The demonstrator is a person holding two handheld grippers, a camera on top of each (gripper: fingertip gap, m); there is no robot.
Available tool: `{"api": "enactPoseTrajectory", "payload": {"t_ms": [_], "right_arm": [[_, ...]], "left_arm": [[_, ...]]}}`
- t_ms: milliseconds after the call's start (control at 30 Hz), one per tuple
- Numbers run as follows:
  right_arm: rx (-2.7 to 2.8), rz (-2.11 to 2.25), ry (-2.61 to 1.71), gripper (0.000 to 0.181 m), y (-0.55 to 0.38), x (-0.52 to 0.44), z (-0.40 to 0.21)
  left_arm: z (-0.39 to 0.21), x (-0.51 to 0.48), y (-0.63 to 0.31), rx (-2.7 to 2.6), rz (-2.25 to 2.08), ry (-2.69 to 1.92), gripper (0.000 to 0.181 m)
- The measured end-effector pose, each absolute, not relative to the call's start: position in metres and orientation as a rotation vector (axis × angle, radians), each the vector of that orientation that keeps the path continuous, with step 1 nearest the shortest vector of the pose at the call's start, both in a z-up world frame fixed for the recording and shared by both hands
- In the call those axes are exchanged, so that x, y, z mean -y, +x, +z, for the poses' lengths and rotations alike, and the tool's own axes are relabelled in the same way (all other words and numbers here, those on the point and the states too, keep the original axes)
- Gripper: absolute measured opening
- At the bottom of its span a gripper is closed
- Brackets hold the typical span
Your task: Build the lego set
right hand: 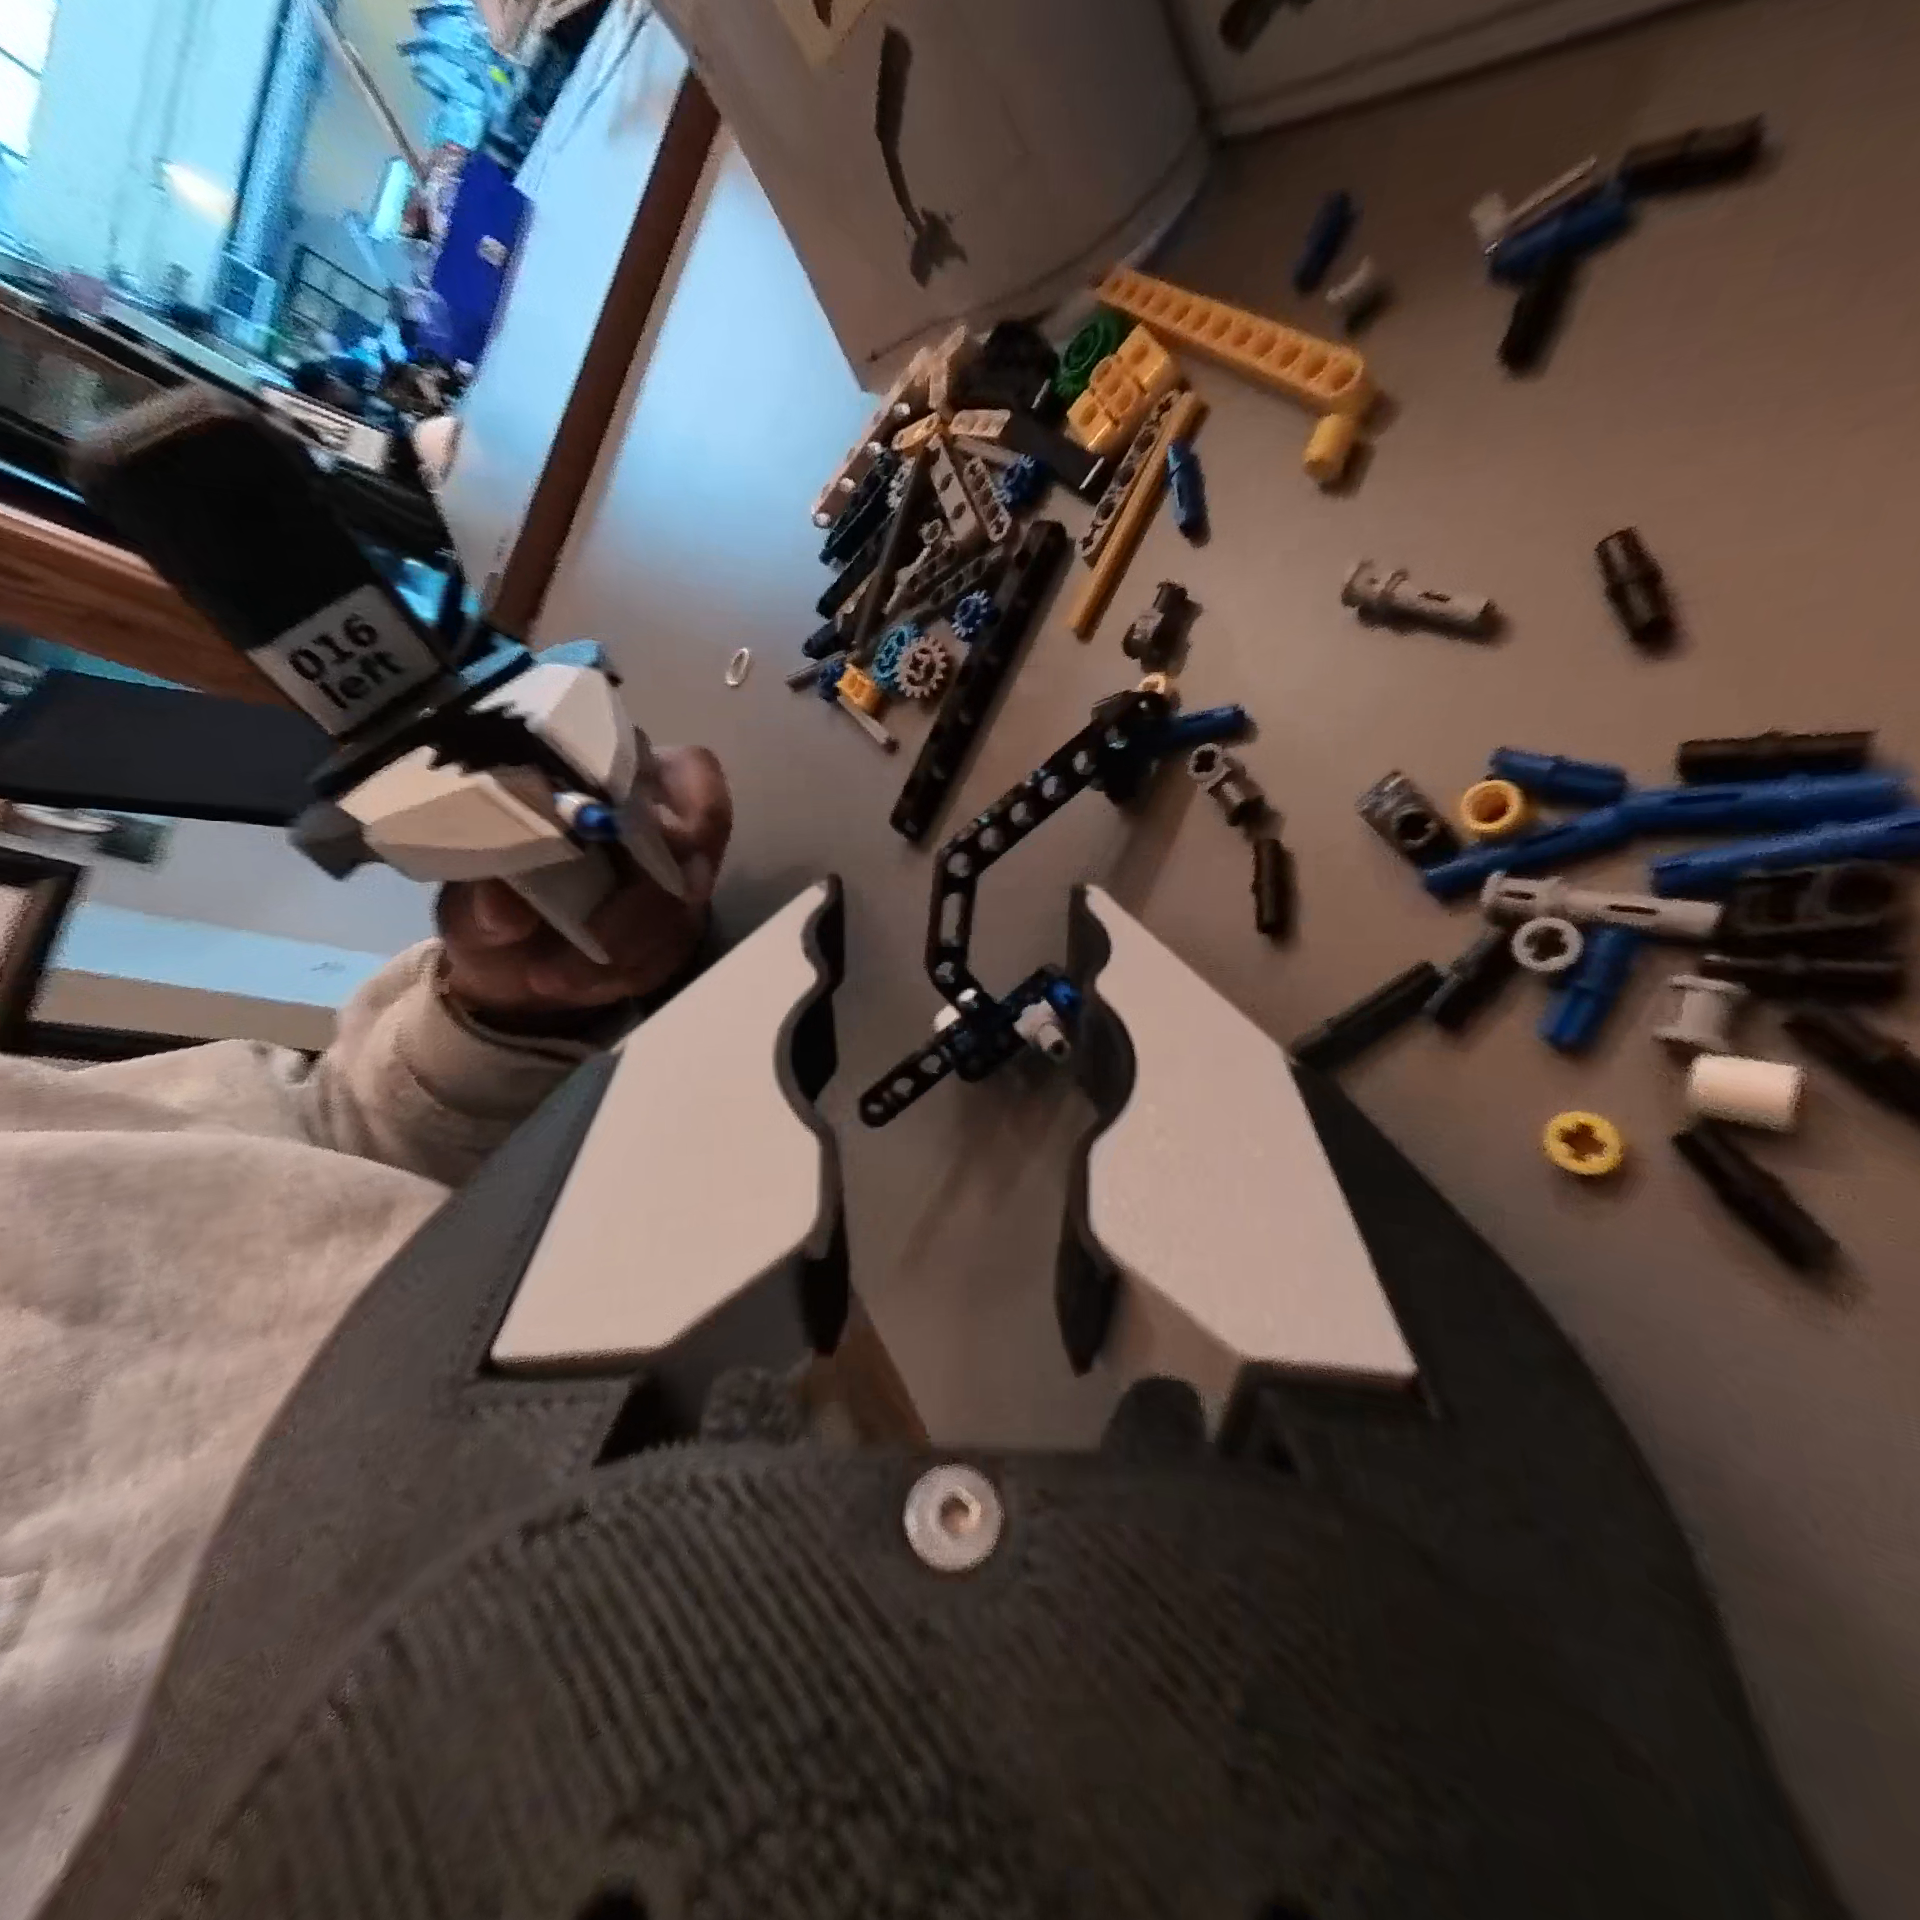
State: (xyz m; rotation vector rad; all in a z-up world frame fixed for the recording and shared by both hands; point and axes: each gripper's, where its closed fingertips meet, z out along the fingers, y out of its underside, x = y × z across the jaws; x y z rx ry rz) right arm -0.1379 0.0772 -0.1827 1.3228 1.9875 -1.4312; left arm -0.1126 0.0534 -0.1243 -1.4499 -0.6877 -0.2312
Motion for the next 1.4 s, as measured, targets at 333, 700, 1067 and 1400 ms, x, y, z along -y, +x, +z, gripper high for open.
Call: {"api": "enactPoseTrajectory", "payload": {"t_ms": [333,700,1067,1400], "right_arm": [[-1.885,-1.286,1.325,0.027,-0.139,-0.068,-0.188],[-1.617,-1.474,1.216,0.004,-0.136,-0.059,-0.155],[-1.404,-1.740,0.861,0.004,-0.104,-0.061,-0.099],[-1.469,-1.767,0.849,0.004,-0.098,-0.056,-0.099]], "left_arm": [[-0.120,-0.045,-0.114,0.684,-0.252,-1.409,0.006],[-0.123,-0.041,-0.118,0.699,-0.270,-1.402,0.006],[-0.101,-0.058,-0.091,0.532,-0.271,-1.362,0.006],[-0.097,-0.056,-0.092,0.547,-0.280,-1.322,0.006]]}}
